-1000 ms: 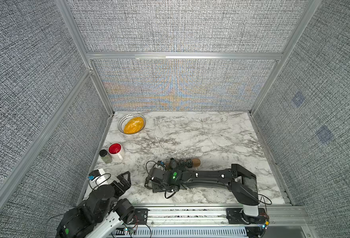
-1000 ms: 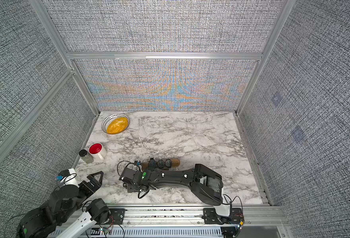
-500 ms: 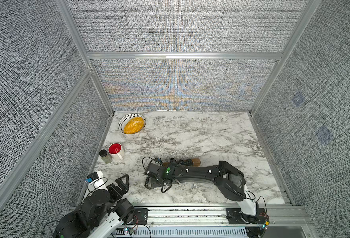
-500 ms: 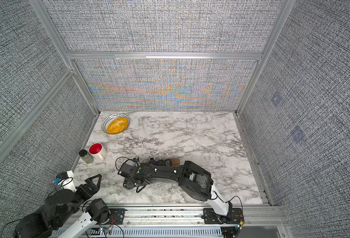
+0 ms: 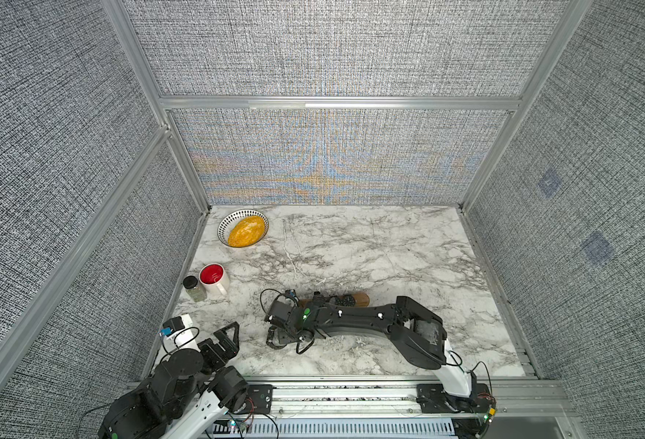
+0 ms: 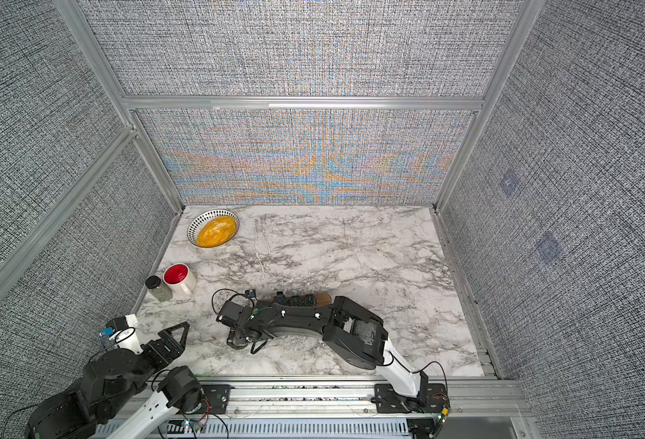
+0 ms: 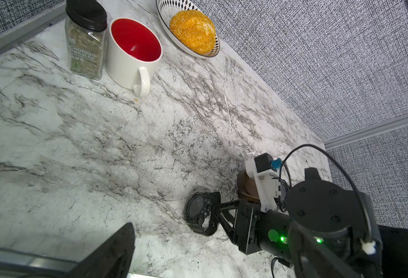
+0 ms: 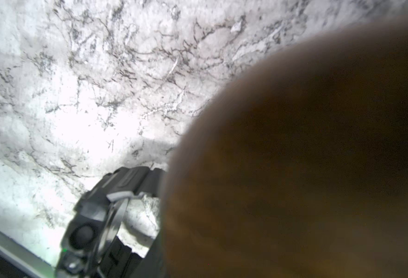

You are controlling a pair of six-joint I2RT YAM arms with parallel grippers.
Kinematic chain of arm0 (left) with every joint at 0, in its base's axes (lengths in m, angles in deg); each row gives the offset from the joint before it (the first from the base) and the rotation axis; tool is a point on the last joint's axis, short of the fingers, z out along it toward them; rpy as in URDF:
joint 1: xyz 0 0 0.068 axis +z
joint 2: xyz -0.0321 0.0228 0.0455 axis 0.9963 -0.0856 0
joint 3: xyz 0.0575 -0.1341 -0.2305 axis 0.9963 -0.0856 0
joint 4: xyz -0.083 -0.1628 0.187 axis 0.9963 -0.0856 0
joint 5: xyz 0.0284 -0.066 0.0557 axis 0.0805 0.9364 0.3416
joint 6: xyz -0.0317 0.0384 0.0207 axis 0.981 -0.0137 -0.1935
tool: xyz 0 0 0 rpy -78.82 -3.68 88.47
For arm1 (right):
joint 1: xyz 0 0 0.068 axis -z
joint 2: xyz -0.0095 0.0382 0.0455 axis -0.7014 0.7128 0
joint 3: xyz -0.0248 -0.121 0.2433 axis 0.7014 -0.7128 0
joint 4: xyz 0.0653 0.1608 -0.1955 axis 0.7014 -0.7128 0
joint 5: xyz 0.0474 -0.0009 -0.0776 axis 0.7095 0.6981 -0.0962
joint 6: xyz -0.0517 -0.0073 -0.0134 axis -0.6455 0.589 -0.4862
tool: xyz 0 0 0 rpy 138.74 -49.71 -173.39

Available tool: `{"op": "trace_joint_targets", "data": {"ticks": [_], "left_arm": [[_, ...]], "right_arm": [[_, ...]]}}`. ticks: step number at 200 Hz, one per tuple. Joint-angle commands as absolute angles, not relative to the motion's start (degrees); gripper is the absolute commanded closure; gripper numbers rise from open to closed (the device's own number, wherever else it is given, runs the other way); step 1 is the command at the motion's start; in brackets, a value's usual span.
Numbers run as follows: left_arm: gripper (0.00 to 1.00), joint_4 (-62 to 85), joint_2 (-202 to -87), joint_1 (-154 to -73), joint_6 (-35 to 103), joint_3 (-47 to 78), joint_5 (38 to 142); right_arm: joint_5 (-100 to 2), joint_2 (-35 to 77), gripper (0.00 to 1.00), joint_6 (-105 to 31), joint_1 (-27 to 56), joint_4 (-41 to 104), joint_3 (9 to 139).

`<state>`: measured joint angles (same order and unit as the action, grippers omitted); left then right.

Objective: Place watch on stand
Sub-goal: Pick up the watch at the center of the board.

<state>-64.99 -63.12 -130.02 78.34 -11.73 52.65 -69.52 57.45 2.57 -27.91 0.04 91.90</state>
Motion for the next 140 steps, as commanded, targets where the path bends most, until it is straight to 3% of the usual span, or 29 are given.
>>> {"op": "trace_joint_targets", "data": {"ticks": [1,99,140], "left_arm": [[0.01,-63.83,-63.36,-130.0,77.44,-11.82,52.83],[0.01,-64.09,-62.86,-130.0,77.67,-11.89,52.64],[0.01,-64.18,-62.77,-130.0,77.77,-11.93,52.63]], "right_arm": [[-70.15,57.79,0.67,2.22,-28.15,-1.68,92.62],[-71.51,59.16,0.71,-0.4,-28.97,-2.02,94.03],[-72.19,59.82,0.81,-0.76,-29.2,-2.96,95.38]]}}
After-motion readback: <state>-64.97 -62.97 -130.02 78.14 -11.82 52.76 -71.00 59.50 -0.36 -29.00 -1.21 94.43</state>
